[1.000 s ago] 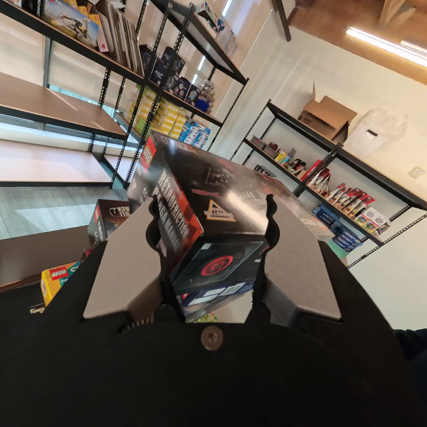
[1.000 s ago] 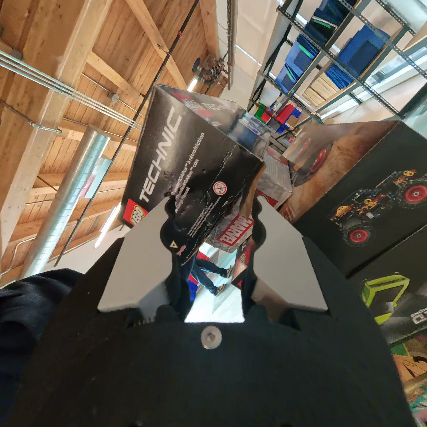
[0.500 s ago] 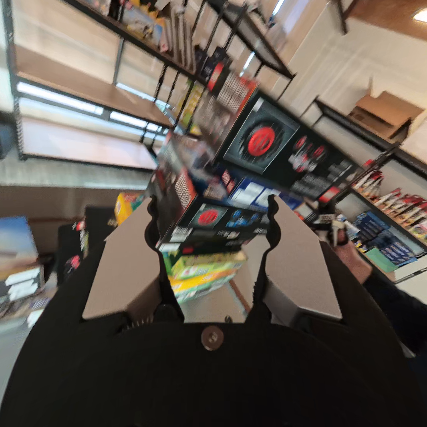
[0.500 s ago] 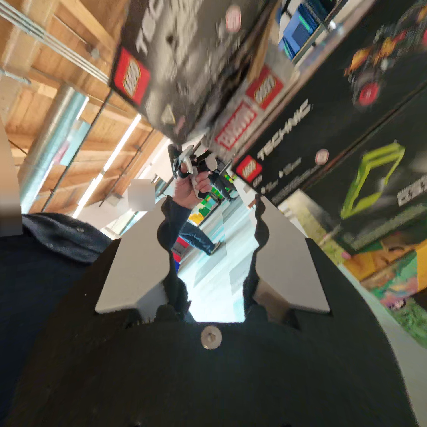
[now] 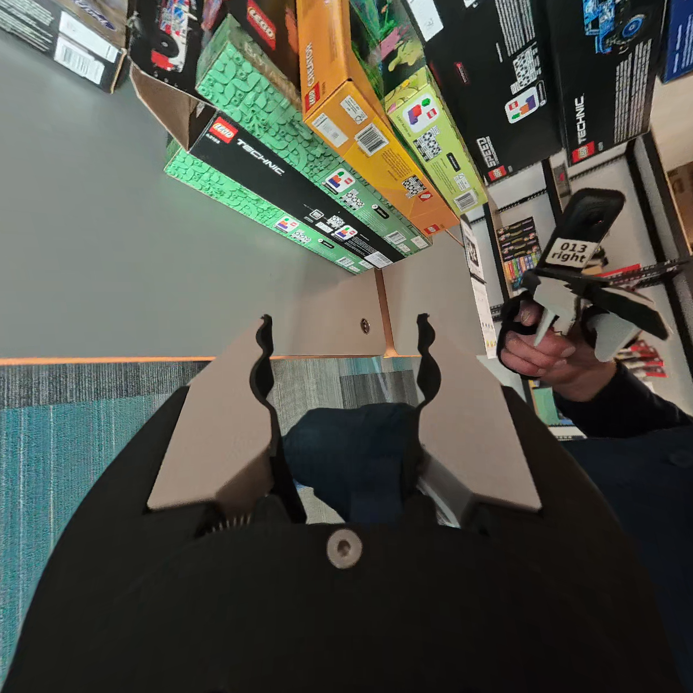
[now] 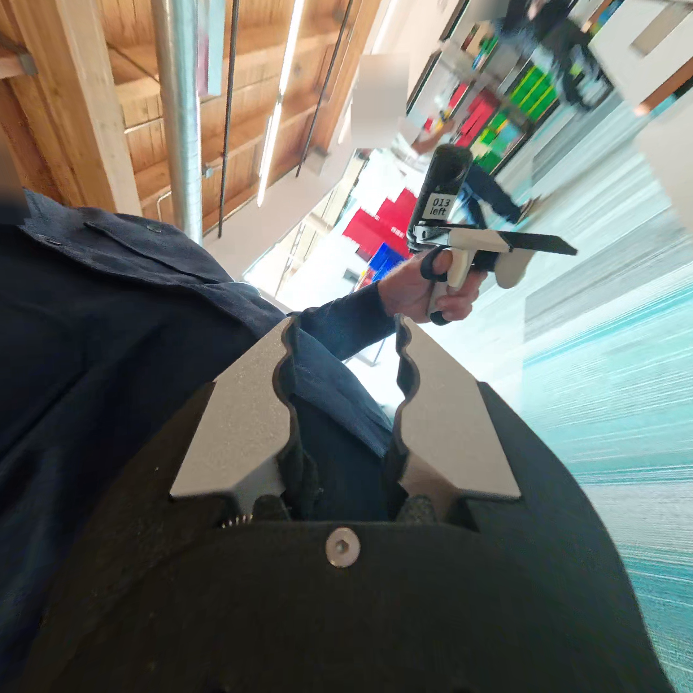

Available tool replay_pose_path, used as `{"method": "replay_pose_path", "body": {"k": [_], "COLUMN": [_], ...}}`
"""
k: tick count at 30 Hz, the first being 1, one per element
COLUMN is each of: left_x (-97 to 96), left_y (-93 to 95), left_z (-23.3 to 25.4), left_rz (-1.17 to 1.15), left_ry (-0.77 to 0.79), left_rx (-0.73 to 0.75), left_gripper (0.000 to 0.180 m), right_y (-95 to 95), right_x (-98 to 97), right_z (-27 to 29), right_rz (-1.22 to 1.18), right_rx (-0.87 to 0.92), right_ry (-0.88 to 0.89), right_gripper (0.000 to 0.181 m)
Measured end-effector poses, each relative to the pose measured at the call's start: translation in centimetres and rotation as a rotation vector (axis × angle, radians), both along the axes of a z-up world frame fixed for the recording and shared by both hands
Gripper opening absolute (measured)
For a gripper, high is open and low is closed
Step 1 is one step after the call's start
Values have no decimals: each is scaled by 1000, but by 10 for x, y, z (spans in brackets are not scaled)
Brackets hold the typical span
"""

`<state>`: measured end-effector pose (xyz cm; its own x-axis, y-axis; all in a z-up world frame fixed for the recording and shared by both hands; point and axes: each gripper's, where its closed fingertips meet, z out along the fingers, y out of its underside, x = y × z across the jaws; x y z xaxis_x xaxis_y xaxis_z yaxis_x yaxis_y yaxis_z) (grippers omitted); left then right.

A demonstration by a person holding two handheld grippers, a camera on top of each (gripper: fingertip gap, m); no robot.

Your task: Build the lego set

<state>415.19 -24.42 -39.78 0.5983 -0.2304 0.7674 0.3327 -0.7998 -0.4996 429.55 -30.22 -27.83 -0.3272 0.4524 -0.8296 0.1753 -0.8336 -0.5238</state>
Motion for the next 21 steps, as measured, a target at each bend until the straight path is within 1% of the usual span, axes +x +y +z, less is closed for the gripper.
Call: {"method": "replay_pose_path", "body": {"k": [2,6,12,15,18,21], "left_x": [-8,-24,-41,-55,-77,-108], "left_y": [-5,0,28,57,99,146], "left_z": [-1,-8,-17,-16,-9,-6], "left_rz": [9,32,56,78,130,172], "left_ry": [9,39,45,58,58,78], "left_rx": [3,-4,-22,-21,-15,-16], "left_gripper": [76,78,79,83,90,97], "right_y": [-7,-14,10,24,47,68], "right_x": [-24,-59,-90,-99,-112,-125], "right_z": [-2,-24,-42,-66,-68,-76], "right_rz": [75,191,235,281,308,345], "right_rx": [17,117,112,180,138,206], "right_ry": [-15,-131,-168,-247,-240,-266], "right_gripper": [51,54,57,58,58,60]}}
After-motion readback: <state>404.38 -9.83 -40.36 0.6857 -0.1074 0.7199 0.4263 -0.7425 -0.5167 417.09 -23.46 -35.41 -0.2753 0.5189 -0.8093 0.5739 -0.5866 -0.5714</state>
